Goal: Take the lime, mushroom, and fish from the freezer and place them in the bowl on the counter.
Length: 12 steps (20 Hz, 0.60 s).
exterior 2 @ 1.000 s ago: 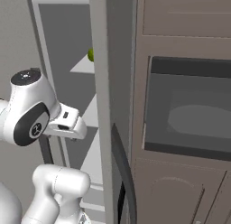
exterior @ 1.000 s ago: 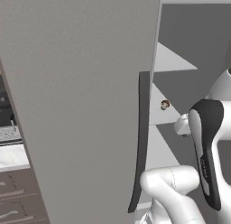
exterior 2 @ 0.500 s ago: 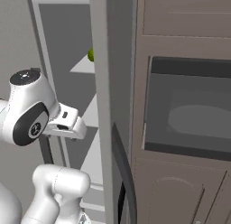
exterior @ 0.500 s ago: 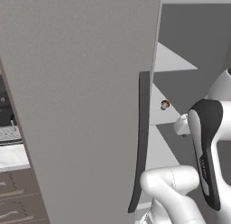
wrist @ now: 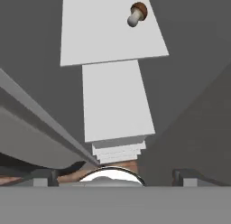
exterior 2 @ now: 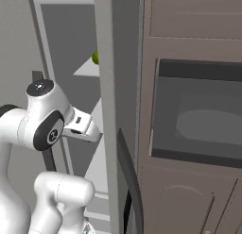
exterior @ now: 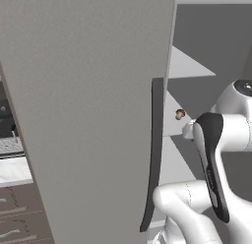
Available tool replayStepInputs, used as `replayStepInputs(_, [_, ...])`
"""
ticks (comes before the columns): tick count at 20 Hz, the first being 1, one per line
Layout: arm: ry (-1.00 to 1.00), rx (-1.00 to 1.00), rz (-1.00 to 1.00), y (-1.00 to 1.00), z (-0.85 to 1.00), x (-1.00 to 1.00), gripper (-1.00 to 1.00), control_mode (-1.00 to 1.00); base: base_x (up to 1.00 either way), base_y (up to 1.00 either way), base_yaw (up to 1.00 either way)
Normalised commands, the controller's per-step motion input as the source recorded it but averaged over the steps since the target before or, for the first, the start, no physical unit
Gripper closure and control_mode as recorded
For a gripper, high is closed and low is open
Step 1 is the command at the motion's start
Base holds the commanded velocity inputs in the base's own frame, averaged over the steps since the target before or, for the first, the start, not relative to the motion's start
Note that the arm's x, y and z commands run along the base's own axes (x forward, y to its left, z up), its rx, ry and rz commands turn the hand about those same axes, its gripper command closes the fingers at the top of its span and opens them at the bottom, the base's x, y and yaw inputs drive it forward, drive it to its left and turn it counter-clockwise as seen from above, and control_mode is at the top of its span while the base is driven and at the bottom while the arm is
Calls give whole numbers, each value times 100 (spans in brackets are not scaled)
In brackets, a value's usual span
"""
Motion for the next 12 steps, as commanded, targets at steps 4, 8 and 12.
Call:
replayStepInputs(4, [-9,0,-9,-4,-17,87,-100,-100,0,0,0])
replayStepInputs(8, [-3,3,-4,-37,-12,62,-100,-100,0,0,0])
replayStepInputs(12, [0,3,-1,-32,-14,59,-100,-100,0,0,0])
